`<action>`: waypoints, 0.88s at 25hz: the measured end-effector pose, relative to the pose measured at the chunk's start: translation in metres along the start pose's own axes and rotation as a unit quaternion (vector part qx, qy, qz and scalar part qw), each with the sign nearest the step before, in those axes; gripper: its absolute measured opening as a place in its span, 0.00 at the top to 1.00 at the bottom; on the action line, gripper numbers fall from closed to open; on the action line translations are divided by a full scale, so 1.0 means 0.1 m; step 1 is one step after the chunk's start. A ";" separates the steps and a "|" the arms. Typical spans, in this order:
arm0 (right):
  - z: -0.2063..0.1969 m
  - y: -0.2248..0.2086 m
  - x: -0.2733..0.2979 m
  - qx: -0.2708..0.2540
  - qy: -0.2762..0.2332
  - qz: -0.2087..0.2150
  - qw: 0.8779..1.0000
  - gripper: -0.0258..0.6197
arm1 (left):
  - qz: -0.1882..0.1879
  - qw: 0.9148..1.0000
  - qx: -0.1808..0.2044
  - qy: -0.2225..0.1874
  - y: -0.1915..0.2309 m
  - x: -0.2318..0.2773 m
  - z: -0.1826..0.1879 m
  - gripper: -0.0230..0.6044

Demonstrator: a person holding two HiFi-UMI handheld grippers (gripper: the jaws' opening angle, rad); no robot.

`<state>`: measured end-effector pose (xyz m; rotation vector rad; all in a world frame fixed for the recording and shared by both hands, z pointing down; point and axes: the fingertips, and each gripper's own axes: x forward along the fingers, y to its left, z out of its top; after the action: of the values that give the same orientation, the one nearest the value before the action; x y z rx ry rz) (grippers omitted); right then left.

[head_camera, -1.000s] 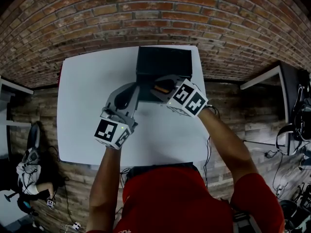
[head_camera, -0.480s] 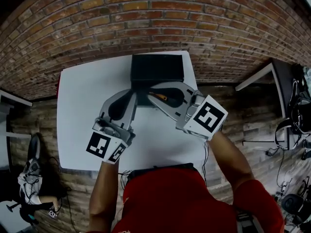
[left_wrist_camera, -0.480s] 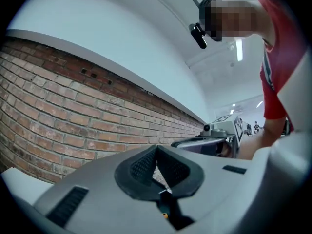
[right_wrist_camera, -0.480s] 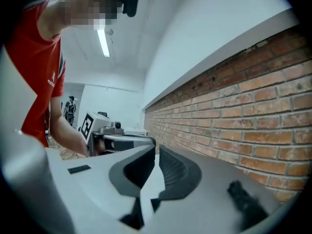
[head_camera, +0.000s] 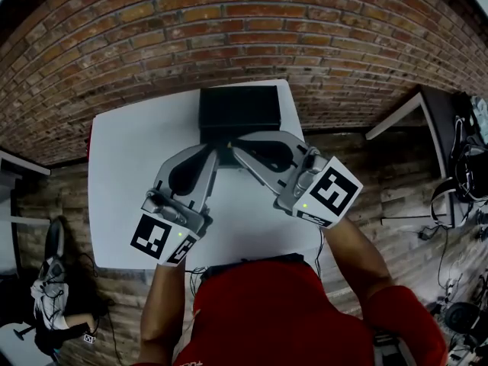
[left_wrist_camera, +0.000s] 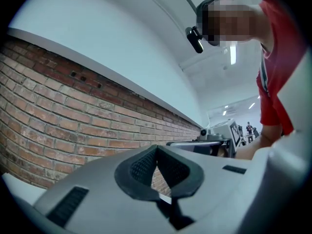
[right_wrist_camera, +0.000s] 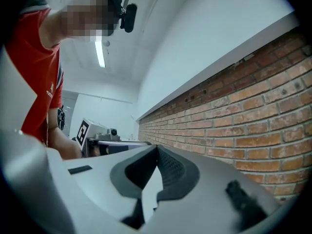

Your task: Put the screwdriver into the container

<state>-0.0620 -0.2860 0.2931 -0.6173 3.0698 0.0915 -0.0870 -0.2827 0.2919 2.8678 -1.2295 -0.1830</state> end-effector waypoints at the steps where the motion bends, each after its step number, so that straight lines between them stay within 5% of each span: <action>1: 0.00 0.02 -0.01 0.000 -0.001 0.000 1.000 0.91 | -0.001 1.000 0.001 0.000 -0.02 0.00 0.01 0.94; 22: -0.04 0.01 -0.06 0.016 -0.005 -0.011 1.000 0.91 | -0.001 1.000 0.001 -0.001 -0.05 0.01 0.01 0.94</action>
<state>-0.0564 -0.2830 0.2971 -0.6462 3.0484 0.0453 -0.0825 -0.2801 0.2909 2.8711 -1.2262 -0.1845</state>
